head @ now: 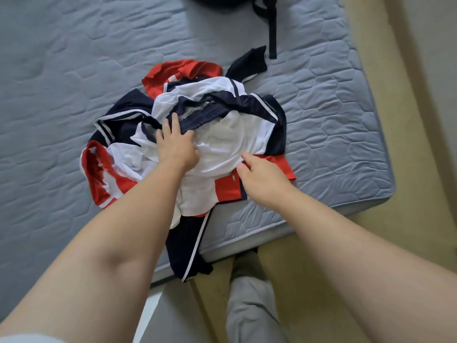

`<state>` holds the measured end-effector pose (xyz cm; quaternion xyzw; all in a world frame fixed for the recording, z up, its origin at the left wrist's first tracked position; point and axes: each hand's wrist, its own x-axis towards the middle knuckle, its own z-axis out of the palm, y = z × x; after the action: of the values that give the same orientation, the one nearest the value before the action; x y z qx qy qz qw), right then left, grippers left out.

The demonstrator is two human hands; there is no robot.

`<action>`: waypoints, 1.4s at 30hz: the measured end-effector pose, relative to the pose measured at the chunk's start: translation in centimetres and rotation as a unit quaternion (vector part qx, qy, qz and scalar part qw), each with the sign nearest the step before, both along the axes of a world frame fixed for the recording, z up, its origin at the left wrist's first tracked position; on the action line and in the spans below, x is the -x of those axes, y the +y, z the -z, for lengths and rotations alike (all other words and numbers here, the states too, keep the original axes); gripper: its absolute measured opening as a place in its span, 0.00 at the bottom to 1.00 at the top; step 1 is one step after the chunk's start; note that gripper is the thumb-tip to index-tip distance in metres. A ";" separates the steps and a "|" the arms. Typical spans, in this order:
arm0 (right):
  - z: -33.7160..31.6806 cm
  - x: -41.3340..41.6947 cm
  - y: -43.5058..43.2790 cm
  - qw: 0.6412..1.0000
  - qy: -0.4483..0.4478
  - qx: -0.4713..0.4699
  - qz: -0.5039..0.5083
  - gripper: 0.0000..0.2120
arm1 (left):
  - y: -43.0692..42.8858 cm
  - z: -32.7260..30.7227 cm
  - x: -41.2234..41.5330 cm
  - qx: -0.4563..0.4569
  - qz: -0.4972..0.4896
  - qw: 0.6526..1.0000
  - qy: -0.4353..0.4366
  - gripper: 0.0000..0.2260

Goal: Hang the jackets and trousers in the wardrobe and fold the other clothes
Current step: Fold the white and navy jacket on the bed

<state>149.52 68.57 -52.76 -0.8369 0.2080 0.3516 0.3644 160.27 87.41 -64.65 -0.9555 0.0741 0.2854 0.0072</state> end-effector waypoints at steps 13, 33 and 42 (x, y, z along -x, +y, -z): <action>-2.3 -0.1 -0.3 1.000 0.000 -0.006 -0.001 0.20 | 0.9 -3.0 -1.3 0.008 -0.002 0.997 -0.080 0.15; -30.3 5.5 -8.8 0.966 -0.259 0.011 -0.003 0.36 | -8.5 -48.6 13.2 0.250 0.387 0.834 -0.304 0.20; -40.5 8.6 -15.2 0.936 -0.266 0.215 -0.091 0.18 | -12.1 -64.9 17.4 0.162 0.424 0.759 -0.466 0.20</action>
<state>140.96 53.42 -12.29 -0.9733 0.0975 0.0950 0.1848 142.83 75.34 0.29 -0.8282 0.5045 -0.2439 0.0066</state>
